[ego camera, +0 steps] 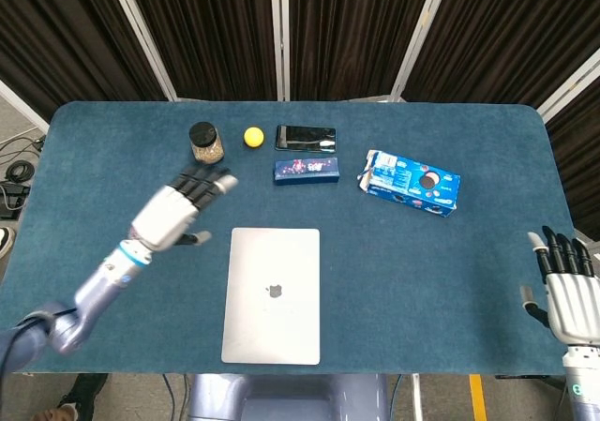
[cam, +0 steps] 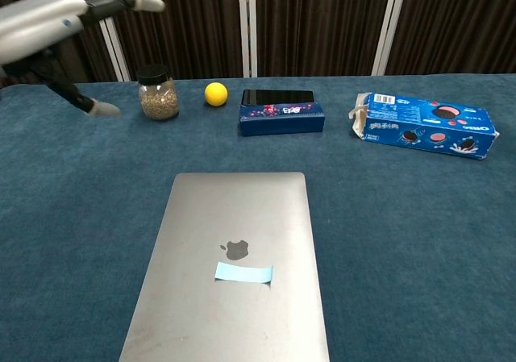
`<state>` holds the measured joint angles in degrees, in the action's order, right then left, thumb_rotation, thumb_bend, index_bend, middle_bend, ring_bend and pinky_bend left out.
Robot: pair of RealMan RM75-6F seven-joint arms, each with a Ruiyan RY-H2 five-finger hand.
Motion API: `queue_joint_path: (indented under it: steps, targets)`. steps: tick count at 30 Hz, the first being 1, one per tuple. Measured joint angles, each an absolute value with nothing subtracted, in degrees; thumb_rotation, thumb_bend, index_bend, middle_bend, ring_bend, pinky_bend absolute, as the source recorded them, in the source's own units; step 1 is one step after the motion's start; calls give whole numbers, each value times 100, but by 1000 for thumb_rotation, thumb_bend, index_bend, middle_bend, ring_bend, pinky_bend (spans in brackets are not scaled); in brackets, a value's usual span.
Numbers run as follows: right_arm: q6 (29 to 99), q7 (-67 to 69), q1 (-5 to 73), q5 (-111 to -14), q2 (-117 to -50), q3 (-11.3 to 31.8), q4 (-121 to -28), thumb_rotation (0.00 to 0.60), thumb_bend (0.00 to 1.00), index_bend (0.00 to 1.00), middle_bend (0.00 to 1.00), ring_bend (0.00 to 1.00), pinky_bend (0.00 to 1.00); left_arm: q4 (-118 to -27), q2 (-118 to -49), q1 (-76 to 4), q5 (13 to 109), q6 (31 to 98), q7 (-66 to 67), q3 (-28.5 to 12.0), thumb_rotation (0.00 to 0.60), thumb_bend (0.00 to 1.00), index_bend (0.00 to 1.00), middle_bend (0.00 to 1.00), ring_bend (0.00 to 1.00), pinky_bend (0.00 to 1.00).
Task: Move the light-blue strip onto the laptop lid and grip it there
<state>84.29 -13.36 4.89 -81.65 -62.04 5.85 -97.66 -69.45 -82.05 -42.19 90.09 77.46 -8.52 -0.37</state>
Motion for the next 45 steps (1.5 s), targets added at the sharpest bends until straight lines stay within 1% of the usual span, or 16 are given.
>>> queue_joint_path:
  steps: [5, 8, 12, 15, 17, 20, 24, 28, 32, 38, 45]
  targets:
    - [8013, -1527, 738, -8235, -6212, 556, -9825, 600, 534, 80, 0, 0, 0, -8442, -7245, -3594, 7663, 7688, -103, -306, 600, 0, 0, 0, 0, 0]
    - [7629, -1642, 982, -8319, -6169, 540, -9926, 600, 617, 92, 0, 0, 0, -9238, -6749, -3222, 7116, 7761, 381, -402, 600, 0, 0, 0, 0, 0]
    - [7048, -1775, 1367, -8470, -6084, 520, -10177, 600, 725, 128, 0, 0, 0, -10049, -6224, -2707, 6670, 7989, 794, -441, 600, 0, 0, 0, 0, 0]
    - [6566, -1836, 1693, -8565, -6015, 517, -10435, 600, 761, 144, 0, 0, 0, -10385, -5963, -2374, 6529, 8189, 911, -415, 600, 0, 0, 0, 0, 0]
    - [6224, -1874, 1924, -8614, -5984, 517, -10600, 600, 773, 151, 0, 0, 0, -10521, -5874, -2219, 6477, 8259, 908, -386, 600, 0, 0, 0, 0, 0]
    - [5734, -1922, 2255, -8656, -5981, 520, -10788, 600, 823, 182, 0, 0, 0, -10557, -5829, -2117, 6446, 8280, 885, -376, 600, 0, 0, 0, 0, 0]
    - [5134, -1972, 2723, -8672, -6085, 545, -10945, 600, 930, 244, 0, 0, 0, -10492, -5826, -2070, 6464, 8261, 864, -426, 600, 0, 0, 0, 0, 0]
    - [4726, -2042, 3165, -8722, -6421, 613, -10929, 600, 968, 286, 0, 0, 0, -10436, -5831, -2046, 6493, 8221, 842, -459, 600, 0, 0, 0, 0, 0]
    - [4253, -2244, 3656, -8643, -6986, 665, -10754, 600, 982, 315, 0, 0, 0, -10364, -5863, -2029, 6552, 8092, 792, -513, 600, 0, 0, 0, 0, 0]
    - [3912, -2729, 4069, -8279, -7704, 653, -10448, 600, 1000, 329, 0, 0, 0, -10322, -5897, -2005, 6568, 7946, 771, -583, 600, 0, 0, 0, 0, 0]
    - [3897, -3110, 4277, -8067, -8134, 545, -10228, 600, 1000, 334, 0, 0, 0, -10292, -5904, -1958, 6571, 7859, 736, -667, 600, 0, 0, 0, 0, 0]
